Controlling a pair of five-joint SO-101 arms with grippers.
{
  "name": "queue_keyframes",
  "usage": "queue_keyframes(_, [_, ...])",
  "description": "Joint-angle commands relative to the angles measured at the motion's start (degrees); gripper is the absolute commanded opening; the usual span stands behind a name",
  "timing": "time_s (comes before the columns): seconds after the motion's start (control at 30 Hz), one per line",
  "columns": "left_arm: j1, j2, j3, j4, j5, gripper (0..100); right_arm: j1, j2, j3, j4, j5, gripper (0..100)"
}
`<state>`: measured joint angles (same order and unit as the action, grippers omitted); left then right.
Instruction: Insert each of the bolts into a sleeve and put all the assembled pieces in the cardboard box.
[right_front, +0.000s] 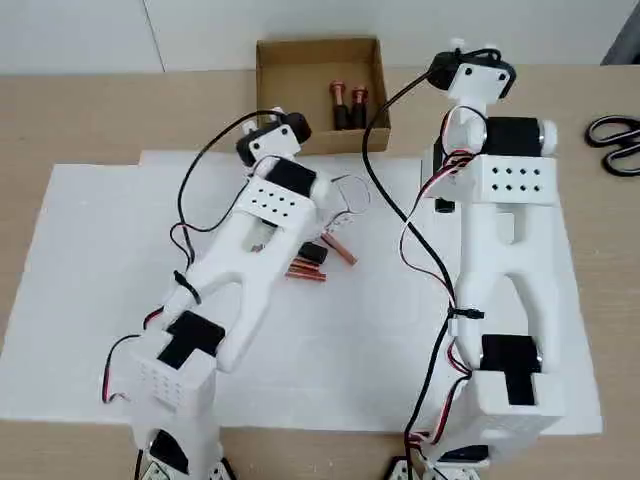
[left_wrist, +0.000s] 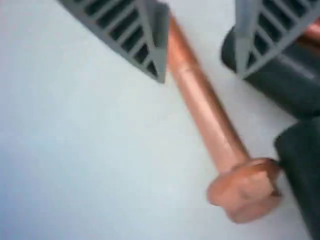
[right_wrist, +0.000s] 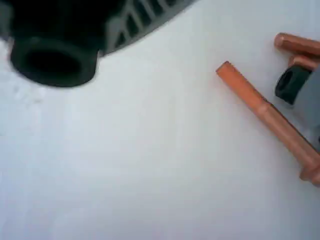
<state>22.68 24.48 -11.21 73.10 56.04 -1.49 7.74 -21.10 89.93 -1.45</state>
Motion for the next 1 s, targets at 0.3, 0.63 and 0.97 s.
queue_keyframes(0.3, [0.79,4.75,-2.42,-6.33,0.88,9,0.04,-3.56,-0.26,0.31,0.62,0.6])
queue_keyframes(0.63, [-0.35,8.70,-2.42,-8.79,0.88,9,0.22,-3.56,-0.26,0.40,1.76,0.6])
queue_keyframes(0.97, [-0.09,8.79,-2.42,-9.93,0.79,9,0.31,-3.56,-0.26,0.22,1.76,0.6])
